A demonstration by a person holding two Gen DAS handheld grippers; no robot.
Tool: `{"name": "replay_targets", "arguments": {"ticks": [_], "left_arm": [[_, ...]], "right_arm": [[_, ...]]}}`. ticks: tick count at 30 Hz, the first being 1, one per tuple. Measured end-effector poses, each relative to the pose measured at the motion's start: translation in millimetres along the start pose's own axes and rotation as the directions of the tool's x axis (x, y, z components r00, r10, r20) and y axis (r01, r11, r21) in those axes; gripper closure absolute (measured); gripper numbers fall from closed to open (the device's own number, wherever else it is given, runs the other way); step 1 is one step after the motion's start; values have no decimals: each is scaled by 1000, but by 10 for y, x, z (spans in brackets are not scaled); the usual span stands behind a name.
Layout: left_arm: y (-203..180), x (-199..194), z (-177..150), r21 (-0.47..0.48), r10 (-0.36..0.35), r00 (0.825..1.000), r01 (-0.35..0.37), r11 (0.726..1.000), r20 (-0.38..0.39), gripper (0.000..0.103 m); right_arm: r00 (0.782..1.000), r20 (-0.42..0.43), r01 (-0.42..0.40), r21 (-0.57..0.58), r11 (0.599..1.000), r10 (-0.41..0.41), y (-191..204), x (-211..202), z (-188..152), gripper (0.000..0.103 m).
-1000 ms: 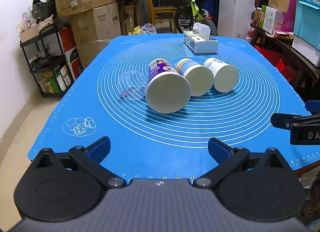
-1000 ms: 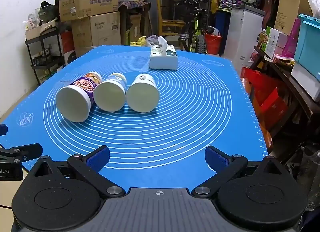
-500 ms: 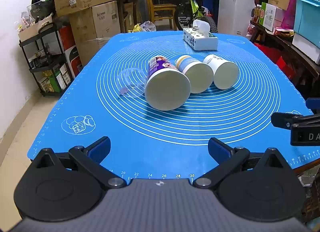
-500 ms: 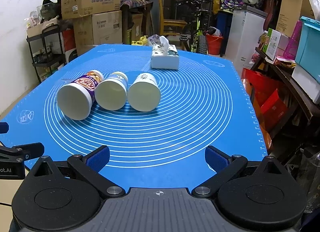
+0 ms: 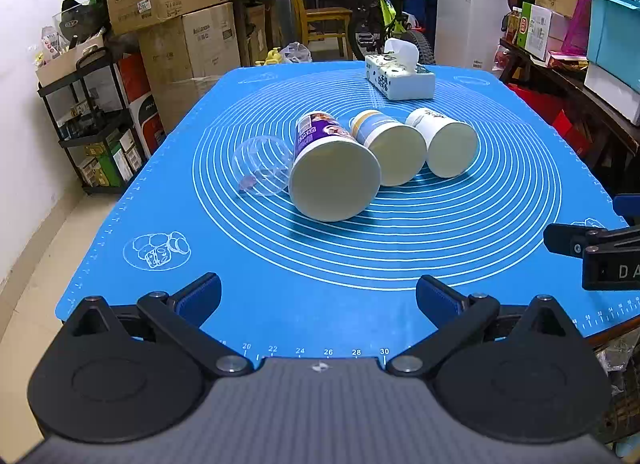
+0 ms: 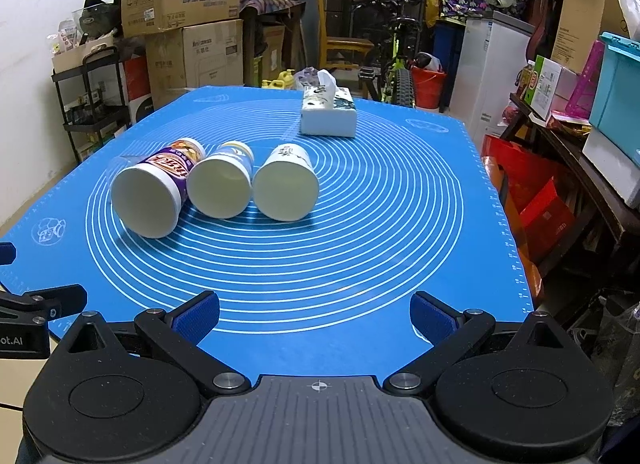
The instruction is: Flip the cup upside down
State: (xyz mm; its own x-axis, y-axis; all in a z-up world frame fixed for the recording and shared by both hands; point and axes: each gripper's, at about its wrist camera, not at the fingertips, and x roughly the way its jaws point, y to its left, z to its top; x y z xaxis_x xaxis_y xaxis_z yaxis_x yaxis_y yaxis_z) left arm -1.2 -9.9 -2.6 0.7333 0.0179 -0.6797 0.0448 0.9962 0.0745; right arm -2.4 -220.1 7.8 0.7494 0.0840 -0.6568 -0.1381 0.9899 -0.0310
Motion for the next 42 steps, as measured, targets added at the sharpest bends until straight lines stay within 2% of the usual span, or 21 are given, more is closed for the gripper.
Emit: {"name": "replay_targets", "arguments": {"ticks": [42], "left_arm": [[47, 28, 2, -22, -4, 1000, 4, 1000, -6, 1]], "right_arm": [[1000, -12, 0, -13, 1000, 0, 37, 17, -30, 3]]}}
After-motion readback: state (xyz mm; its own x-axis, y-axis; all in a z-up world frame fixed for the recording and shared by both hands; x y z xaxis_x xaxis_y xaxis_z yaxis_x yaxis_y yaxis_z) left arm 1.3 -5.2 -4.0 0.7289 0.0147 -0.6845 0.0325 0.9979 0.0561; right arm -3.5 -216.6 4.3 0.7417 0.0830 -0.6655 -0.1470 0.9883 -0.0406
